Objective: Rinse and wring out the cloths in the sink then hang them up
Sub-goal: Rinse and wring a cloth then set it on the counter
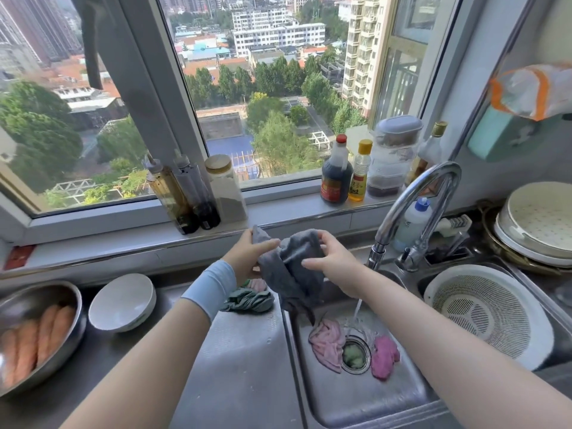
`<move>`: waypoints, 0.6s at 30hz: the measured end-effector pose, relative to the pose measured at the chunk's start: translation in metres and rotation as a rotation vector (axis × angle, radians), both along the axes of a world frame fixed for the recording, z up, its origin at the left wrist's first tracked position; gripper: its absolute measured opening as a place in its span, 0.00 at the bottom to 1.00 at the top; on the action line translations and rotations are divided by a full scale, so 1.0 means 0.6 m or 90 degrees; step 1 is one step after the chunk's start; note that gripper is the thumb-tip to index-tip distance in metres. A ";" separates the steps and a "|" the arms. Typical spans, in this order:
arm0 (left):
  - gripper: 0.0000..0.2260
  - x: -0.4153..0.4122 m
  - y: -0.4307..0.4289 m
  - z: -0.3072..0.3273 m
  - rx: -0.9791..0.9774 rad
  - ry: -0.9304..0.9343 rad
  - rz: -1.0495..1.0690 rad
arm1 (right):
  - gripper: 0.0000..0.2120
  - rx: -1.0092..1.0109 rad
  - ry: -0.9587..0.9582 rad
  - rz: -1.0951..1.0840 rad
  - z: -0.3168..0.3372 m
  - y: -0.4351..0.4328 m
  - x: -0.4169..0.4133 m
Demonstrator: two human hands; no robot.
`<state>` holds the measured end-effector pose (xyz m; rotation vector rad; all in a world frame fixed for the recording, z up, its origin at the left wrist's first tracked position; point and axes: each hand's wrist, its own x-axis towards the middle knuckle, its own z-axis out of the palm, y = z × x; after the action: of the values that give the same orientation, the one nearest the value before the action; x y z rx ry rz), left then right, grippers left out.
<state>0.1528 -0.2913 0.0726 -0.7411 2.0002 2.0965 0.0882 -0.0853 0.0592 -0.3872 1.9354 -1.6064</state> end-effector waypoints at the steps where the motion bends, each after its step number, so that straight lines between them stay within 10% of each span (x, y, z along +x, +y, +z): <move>1: 0.26 0.008 0.000 -0.003 -0.026 -0.003 -0.101 | 0.27 0.021 0.019 0.048 0.001 -0.009 0.003; 4: 0.25 0.021 0.000 -0.018 -0.234 -0.012 -0.281 | 0.32 0.042 0.050 0.133 0.008 -0.051 0.006; 8: 0.07 0.015 -0.043 -0.023 -0.506 0.012 -0.102 | 0.26 0.030 0.035 0.147 0.022 -0.119 0.001; 12: 0.11 0.001 -0.108 -0.033 -0.601 0.039 0.005 | 0.21 0.050 0.003 0.067 0.011 -0.178 -0.021; 18: 0.41 0.003 -0.124 -0.090 -0.624 -0.269 -0.348 | 0.24 0.243 0.025 0.109 -0.077 -0.196 -0.027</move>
<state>0.1548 -0.3654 0.0186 -0.5582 2.4956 0.5432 0.0721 -0.2031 0.0127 -0.4140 2.1181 -1.0997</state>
